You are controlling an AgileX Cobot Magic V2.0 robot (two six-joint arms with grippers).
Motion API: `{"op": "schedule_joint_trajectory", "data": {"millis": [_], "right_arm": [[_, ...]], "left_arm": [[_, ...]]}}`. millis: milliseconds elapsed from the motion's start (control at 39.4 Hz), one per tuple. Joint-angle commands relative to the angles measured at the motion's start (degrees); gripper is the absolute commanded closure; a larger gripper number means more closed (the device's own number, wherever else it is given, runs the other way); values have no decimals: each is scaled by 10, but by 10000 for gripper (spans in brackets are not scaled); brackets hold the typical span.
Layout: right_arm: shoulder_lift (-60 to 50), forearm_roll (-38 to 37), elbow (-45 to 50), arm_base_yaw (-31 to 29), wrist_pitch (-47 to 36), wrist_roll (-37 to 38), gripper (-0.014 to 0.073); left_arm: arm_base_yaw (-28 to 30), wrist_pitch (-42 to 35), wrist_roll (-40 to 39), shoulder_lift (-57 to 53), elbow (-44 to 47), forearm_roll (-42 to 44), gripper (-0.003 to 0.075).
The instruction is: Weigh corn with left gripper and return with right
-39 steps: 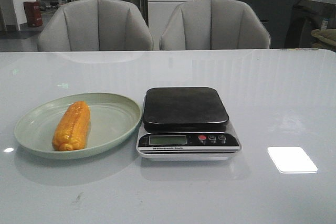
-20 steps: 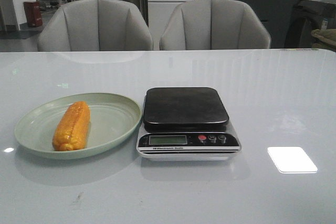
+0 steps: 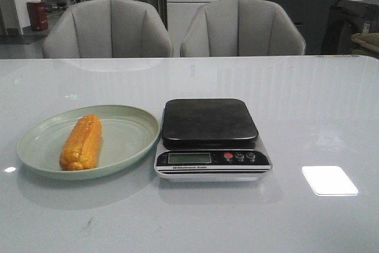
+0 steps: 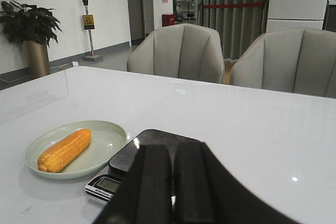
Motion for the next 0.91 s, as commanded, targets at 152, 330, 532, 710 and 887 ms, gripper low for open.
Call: {"op": "schedule_joint_trajectory", "data": {"millis": [152,330,532,710,887], "right_arm": [[12,-4,-15,-2,-48,-6,407],[12,-4,-15,-2,-47,-6,407],[12,-4,-15,-2,-47,-6,407],[12,-4,-15,-2,-47,-6,407],[12,-4,-15,-2,-47,-6,407]], "left_arm": [[70,-167,-7,-12,78,-4,596],[101,-179,-7,-12,76,-8,596],[118,-180,-7,-12,76,-17,596],[118,-174,-7,-12,76,-17,596],[118,-174,-7,-12,76,-17,596]]}}
